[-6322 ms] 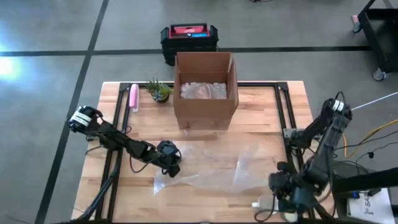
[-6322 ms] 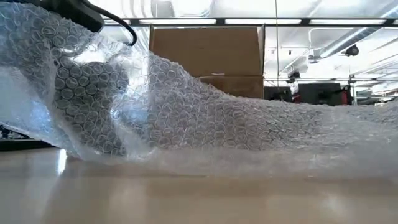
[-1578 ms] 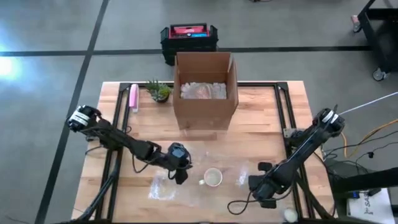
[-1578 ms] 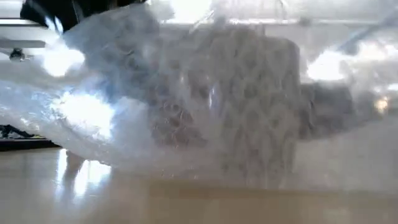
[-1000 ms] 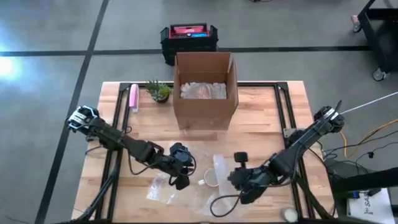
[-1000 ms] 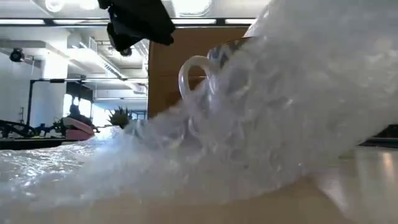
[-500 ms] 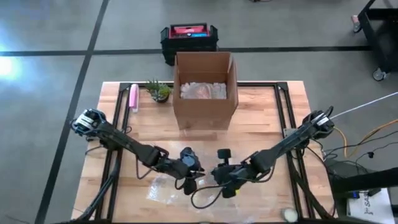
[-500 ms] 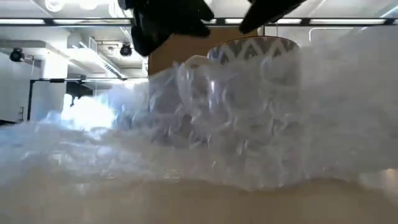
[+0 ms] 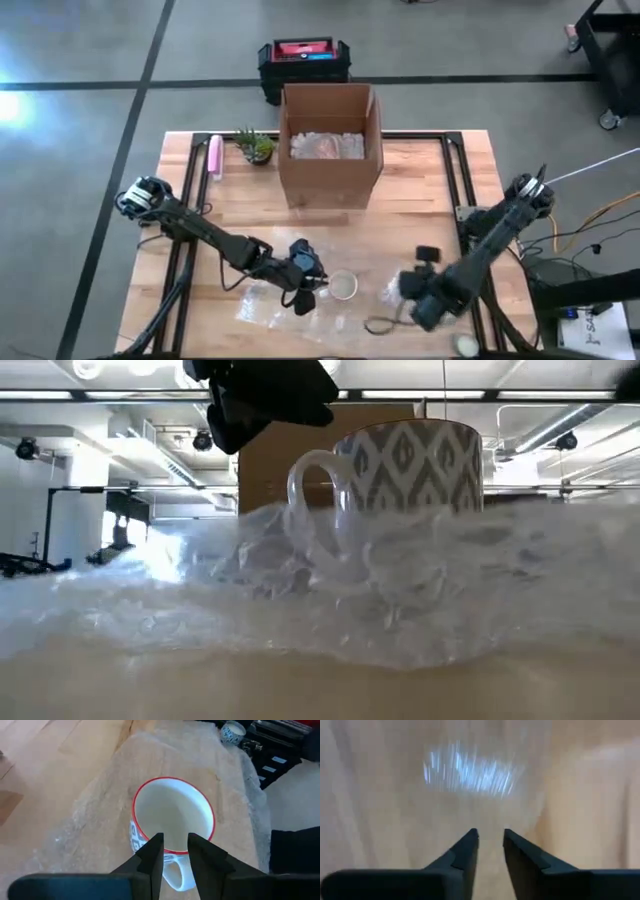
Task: Wrap mug
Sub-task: Wrap the gray mug with the bubble wrap
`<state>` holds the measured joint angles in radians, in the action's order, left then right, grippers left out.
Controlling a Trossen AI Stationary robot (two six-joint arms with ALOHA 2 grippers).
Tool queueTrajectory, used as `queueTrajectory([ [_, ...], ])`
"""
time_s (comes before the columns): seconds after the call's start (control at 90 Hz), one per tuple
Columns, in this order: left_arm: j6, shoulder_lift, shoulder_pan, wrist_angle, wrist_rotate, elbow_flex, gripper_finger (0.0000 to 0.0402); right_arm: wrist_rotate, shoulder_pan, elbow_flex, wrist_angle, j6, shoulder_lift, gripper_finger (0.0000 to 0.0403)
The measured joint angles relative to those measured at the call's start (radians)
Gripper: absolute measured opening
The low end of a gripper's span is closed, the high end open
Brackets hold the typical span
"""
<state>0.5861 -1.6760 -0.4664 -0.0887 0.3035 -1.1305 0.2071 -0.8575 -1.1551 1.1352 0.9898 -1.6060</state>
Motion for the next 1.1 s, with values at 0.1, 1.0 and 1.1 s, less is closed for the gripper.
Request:
queueTrajectory([
  [0.1,0.002,0.0,0.0,0.0,0.0,0.0,0.0075,-0.123,-0.039,0.071,-0.095,0.075,-0.011,0.0155],
  [1.0,-0.014,0.002,0.005,0.001,0.0,0.0,0.0075,-0.168,0.134,0.084,-0.321,-0.32,-0.033,0.002],
  [1.1,-0.013,0.002,0.005,0.01,0.0,0.0,0.0075,-0.035,0.147,-0.033,-0.291,-0.463,-0.034,0.0018],
])
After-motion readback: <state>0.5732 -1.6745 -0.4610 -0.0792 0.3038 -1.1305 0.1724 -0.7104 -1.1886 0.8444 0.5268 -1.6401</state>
